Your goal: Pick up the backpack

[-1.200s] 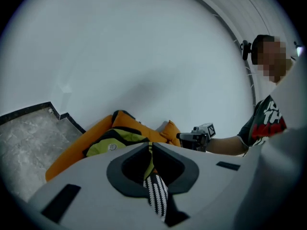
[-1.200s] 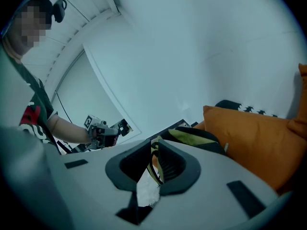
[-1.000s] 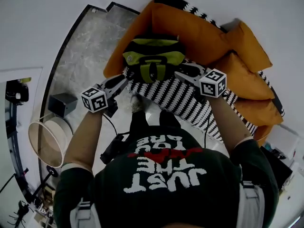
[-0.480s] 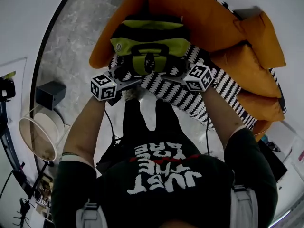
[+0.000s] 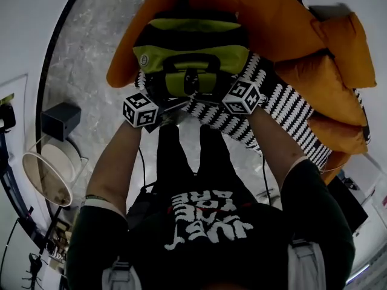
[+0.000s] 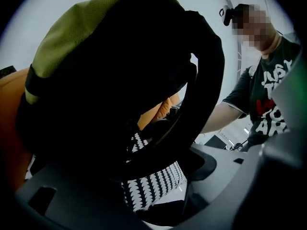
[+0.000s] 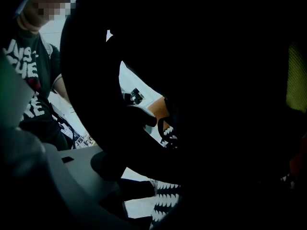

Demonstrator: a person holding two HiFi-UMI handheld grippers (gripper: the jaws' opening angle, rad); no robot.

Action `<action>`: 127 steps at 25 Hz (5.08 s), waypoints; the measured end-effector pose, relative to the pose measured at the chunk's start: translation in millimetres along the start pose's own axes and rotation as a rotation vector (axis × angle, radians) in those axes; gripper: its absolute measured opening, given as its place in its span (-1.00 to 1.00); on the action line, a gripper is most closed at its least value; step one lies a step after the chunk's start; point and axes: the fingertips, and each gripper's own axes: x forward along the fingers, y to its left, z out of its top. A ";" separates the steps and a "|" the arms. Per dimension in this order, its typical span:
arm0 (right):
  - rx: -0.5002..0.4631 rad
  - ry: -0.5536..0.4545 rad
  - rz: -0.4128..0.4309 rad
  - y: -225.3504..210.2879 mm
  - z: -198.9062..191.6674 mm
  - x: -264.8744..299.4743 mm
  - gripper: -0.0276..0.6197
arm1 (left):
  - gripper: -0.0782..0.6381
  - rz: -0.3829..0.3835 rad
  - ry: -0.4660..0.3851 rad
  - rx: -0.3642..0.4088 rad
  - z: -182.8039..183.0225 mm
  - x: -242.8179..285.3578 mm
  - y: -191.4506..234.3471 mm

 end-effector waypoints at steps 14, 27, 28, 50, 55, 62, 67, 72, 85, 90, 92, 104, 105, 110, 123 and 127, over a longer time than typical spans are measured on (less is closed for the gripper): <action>-0.094 -0.208 0.102 55.3 59.7 -40.7 -0.53 | -0.55 -0.094 -0.156 0.143 61.8 -17.3 -75.8; -0.224 -0.362 0.256 144.2 158.5 -93.5 -0.68 | -0.61 -0.235 -0.360 0.177 155.8 -87.7 -154.4; -0.220 -0.378 0.259 148.7 165.7 -98.7 -0.68 | -0.61 -0.240 -0.375 0.175 162.8 -91.4 -159.9; -0.153 -0.643 0.293 216.9 310.7 -216.3 -0.64 | -0.54 -0.379 -0.590 0.257 318.1 -164.5 -276.4; -0.176 -0.630 0.315 248.8 346.0 -237.2 -0.66 | -0.54 -0.394 -0.605 0.340 348.1 -190.6 -307.9; -0.188 -0.652 0.331 296.0 414.4 -285.1 -0.67 | -0.54 -0.380 -0.628 0.454 400.4 -226.8 -360.1; -0.248 -0.647 0.275 331.9 444.6 -316.5 -0.68 | -0.54 -0.345 -0.628 0.554 423.6 -243.0 -403.8; -0.276 -0.693 0.275 332.8 447.2 -321.8 -0.69 | -0.54 -0.305 -0.600 0.641 421.4 -242.1 -408.4; -0.469 -0.791 0.319 329.3 444.5 -331.8 -0.70 | -0.54 -0.258 -0.538 0.814 425.1 -240.7 -407.0; -0.526 -0.814 0.325 331.1 444.5 -335.0 -0.70 | -0.55 -0.284 -0.537 0.870 423.3 -239.9 -414.3; -0.546 -0.827 0.317 331.5 445.1 -336.1 -0.70 | -0.55 -0.291 -0.535 0.891 423.2 -239.8 -416.3; -0.588 -0.871 0.261 341.9 442.4 -335.7 -0.70 | -0.55 -0.260 -0.526 0.911 424.7 -238.5 -418.7; -0.585 -0.871 0.257 342.3 442.5 -335.4 -0.70 | -0.55 -0.257 -0.524 0.909 424.5 -238.2 -418.8; -0.570 -0.867 0.244 342.6 442.3 -334.8 -0.70 | -0.55 -0.241 -0.534 0.900 424.5 -238.4 -418.4; -0.592 -0.857 0.248 343.9 441.3 -333.0 -0.70 | -0.55 -0.202 -0.561 0.913 426.8 -238.2 -416.5; -0.593 -0.853 0.245 343.4 441.4 -332.8 -0.71 | -0.55 -0.199 -0.564 0.914 426.8 -238.2 -416.2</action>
